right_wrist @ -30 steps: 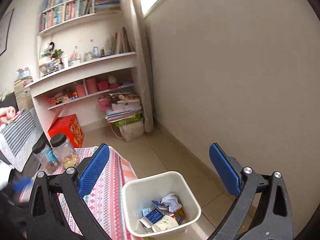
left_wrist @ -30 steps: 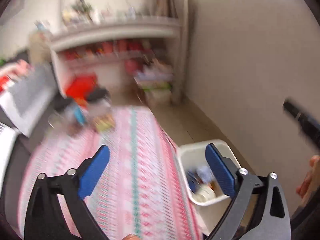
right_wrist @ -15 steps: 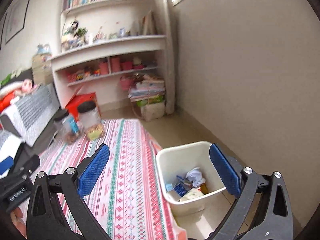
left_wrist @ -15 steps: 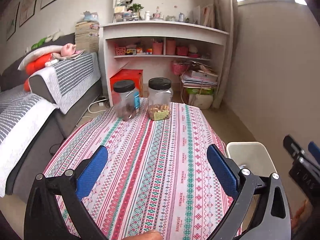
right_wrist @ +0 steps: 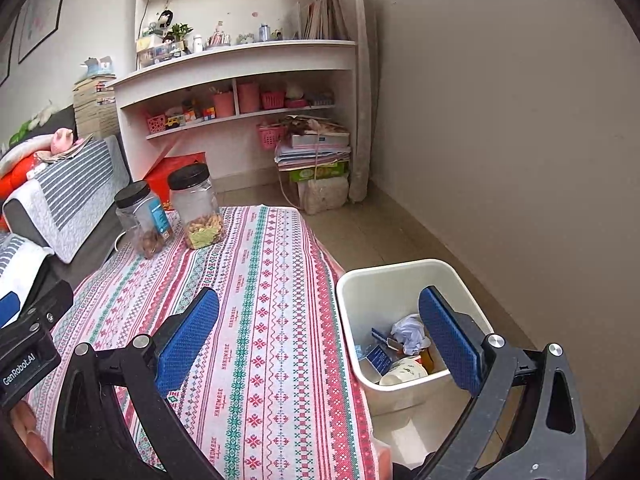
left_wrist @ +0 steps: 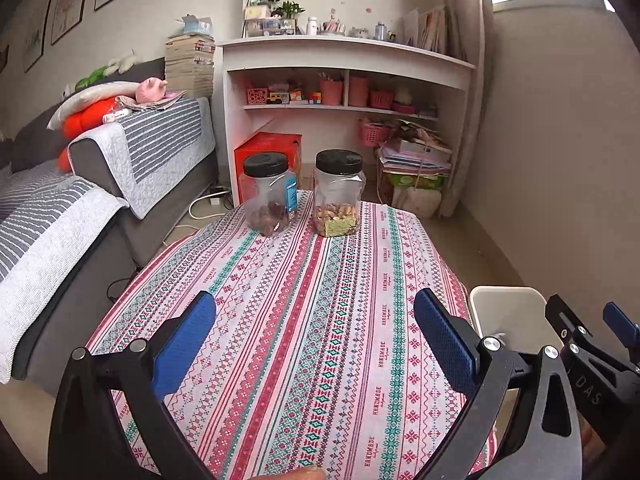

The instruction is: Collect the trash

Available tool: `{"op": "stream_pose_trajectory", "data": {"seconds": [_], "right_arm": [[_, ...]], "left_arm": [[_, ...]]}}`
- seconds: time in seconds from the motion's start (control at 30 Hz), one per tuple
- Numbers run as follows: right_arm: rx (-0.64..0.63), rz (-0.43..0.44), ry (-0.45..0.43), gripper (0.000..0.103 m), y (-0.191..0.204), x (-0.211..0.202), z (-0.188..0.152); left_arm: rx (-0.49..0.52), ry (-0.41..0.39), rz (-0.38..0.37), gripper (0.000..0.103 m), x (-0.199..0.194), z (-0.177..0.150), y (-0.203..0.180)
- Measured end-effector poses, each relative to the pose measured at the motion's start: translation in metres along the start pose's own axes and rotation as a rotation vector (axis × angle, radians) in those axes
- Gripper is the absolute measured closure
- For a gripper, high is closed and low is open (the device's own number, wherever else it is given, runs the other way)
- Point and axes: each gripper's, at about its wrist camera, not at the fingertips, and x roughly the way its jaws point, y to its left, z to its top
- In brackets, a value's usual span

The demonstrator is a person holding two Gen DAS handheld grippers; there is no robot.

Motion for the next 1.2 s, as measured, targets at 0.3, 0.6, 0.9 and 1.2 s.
{"op": "stream_pose_trajectory", "data": {"seconds": [0.3,0.6,0.9,1.2], "right_arm": [[0.007,0.009,0.003,0.007,-0.0014,-0.0016,-0.0001],[0.006,0.024,0.005,0.007,0.0015,-0.0041,-0.0022],[0.001,0.023,0.005,0.007,0.0049,-0.0049,-0.0024],[0.002,0.025,0.008,0.007,0.0039,-0.0045,-0.0023]], "left_arm": [[-0.005,0.020,-0.024,0.007,0.0003,-0.0018,-0.0038],[-0.024,0.025,-0.029,0.007,0.0002,-0.0012,-0.0017],[-0.004,0.015,-0.032,0.007,-0.0028,-0.0018,-0.0049],[0.005,0.014,-0.033,0.007,-0.0039,-0.0033,-0.0063]]}}
